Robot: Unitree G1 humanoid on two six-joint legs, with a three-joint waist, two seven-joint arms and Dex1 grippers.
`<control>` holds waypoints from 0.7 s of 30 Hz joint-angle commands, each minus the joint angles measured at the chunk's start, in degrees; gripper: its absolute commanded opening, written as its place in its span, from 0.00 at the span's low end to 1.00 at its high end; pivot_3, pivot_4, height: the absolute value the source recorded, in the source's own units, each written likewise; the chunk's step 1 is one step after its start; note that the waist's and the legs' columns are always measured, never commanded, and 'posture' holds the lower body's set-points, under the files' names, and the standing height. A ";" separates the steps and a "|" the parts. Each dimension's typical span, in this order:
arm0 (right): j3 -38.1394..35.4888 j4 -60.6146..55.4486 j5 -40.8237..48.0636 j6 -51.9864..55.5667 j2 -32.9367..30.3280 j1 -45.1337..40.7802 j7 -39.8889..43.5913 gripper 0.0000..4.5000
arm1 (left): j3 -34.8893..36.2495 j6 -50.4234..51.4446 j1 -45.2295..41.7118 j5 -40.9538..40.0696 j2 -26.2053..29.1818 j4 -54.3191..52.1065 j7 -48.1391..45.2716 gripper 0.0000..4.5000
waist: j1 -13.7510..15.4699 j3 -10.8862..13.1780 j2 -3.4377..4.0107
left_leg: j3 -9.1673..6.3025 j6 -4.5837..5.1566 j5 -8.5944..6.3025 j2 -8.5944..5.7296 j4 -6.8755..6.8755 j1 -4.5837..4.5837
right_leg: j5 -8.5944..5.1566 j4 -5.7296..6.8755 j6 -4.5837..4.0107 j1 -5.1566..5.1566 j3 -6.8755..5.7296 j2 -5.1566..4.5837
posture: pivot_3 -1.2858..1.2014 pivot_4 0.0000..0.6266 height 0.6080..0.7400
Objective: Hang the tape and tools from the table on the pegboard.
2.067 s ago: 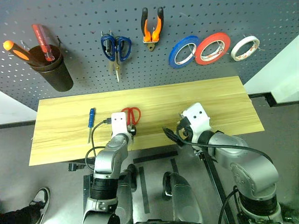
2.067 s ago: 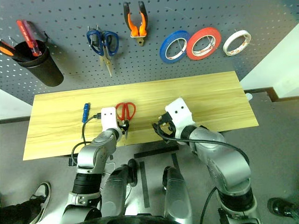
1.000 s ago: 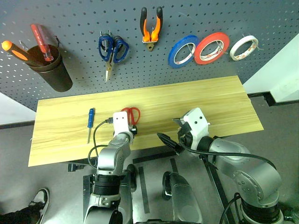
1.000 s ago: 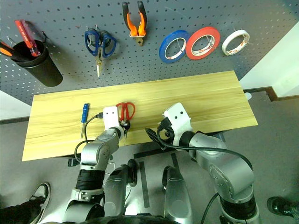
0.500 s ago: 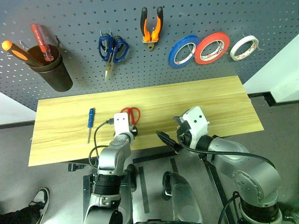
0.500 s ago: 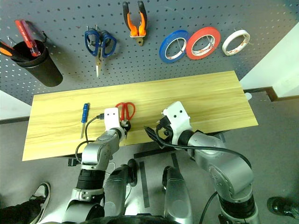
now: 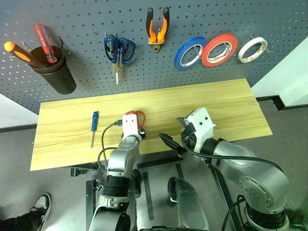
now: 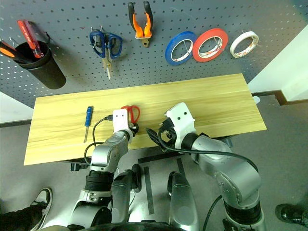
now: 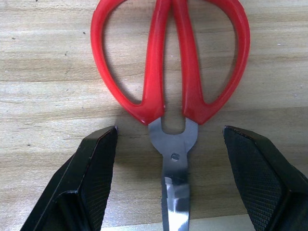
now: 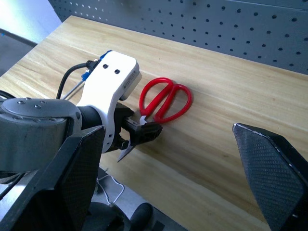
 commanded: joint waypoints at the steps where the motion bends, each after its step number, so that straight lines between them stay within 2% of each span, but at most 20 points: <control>1: 0.08 -3.31 1.11 -0.21 0.31 -0.17 -0.31 0.99 | -1.39 3.11 3.59 0.72 -1.68 2.11 0.02 0.81 | -0.03 0.00 0.00 | 0.00 0.00 0.00 0.00 0.00 0.00 | 0.00 -0.01 0.00 0.00 0.00 0.00 | 0.49 0.61 0.82; 21: -0.12 -4.52 3.05 1.35 0.90 -0.40 -2.52 0.99 | -1.16 3.63 5.02 3.76 -1.08 5.55 -0.53 0.81 | -0.21 0.00 0.01 | 0.00 0.00 -0.01 0.00 -0.18 0.07 | -0.01 -0.11 -0.03 -0.01 0.01 -0.03 | 0.49 0.63 0.82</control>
